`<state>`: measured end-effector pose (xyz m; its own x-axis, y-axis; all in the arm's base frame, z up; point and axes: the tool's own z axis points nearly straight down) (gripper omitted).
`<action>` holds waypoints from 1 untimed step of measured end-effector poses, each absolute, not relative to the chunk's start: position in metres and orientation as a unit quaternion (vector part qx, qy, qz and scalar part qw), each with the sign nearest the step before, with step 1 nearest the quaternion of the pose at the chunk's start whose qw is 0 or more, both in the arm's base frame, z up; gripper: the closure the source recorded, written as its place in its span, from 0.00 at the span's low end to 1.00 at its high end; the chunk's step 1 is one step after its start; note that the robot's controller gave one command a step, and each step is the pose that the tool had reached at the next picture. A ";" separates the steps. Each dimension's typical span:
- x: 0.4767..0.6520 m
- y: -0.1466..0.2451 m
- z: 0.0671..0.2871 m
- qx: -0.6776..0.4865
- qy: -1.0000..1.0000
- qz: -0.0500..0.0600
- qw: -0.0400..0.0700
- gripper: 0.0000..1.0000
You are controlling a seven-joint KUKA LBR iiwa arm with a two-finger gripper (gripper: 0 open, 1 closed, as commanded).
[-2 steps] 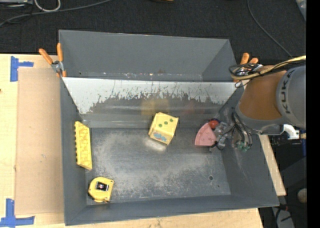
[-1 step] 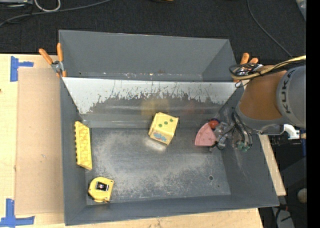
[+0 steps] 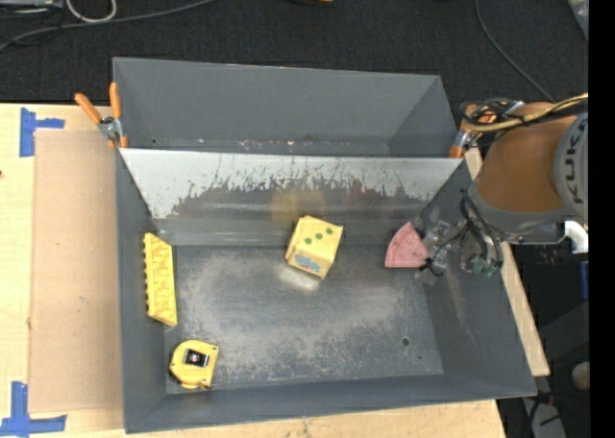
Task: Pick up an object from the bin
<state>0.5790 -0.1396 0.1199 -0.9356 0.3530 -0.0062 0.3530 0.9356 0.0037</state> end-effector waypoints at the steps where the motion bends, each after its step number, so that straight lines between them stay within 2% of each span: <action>1: 0.580 -0.140 0.156 0.179 0.984 0.001 0.004 1.00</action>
Offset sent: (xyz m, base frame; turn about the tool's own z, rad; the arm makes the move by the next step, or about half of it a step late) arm 0.0005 -0.0002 0.0296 0.0000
